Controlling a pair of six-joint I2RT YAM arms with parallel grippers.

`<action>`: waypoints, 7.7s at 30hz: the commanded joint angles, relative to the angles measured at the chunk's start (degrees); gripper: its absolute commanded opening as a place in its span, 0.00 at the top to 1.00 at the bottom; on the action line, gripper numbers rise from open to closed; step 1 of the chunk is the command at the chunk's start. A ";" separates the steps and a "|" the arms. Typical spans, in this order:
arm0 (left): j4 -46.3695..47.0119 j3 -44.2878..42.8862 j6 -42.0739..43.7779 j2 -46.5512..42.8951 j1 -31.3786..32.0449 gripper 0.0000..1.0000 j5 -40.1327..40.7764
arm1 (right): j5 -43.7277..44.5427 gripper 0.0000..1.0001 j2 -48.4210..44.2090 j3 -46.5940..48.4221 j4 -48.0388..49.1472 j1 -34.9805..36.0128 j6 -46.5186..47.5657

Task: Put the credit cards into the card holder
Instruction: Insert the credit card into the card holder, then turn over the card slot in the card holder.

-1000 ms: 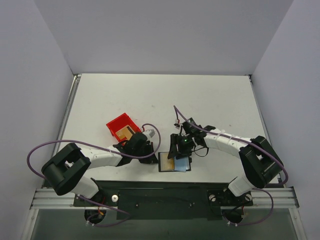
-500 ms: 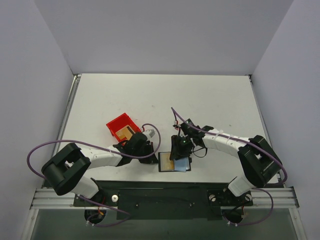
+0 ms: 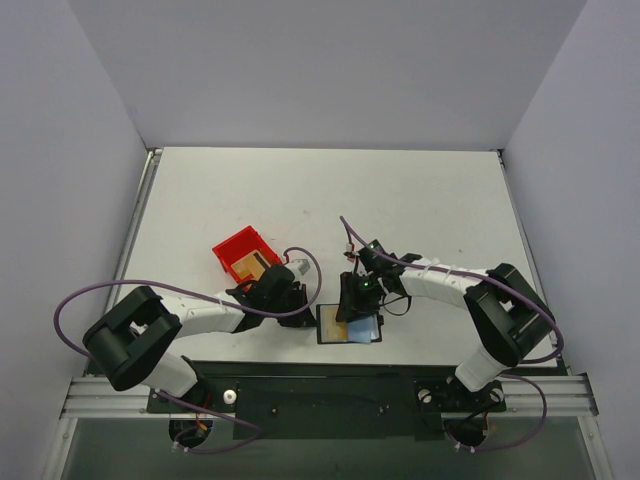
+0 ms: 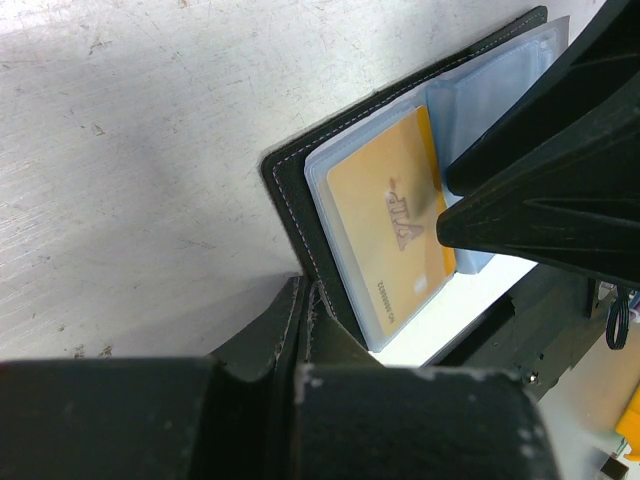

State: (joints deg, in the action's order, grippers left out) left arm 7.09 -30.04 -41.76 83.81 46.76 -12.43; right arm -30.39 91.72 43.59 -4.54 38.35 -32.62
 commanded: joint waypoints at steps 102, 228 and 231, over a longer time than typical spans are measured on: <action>3.89 -3.71 0.80 4.43 0.00 1.00 -2.96 | -12.23 1.00 -35.92 -19.33 22.88 -16.73 -14.75; 0.20 -5.55 2.12 6.36 3.60 1.00 5.57 | -16.10 0.72 0.22 -23.47 54.73 -9.87 -18.97; 0.20 -5.73 2.12 6.37 3.51 1.00 5.66 | -15.49 0.80 -3.38 -22.85 50.87 -9.96 -17.05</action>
State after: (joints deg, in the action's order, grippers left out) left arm 6.50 -36.34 -39.77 88.97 50.26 -6.87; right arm -44.40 93.17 20.14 46.87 27.94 -51.44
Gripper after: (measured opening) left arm 0.022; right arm 0.251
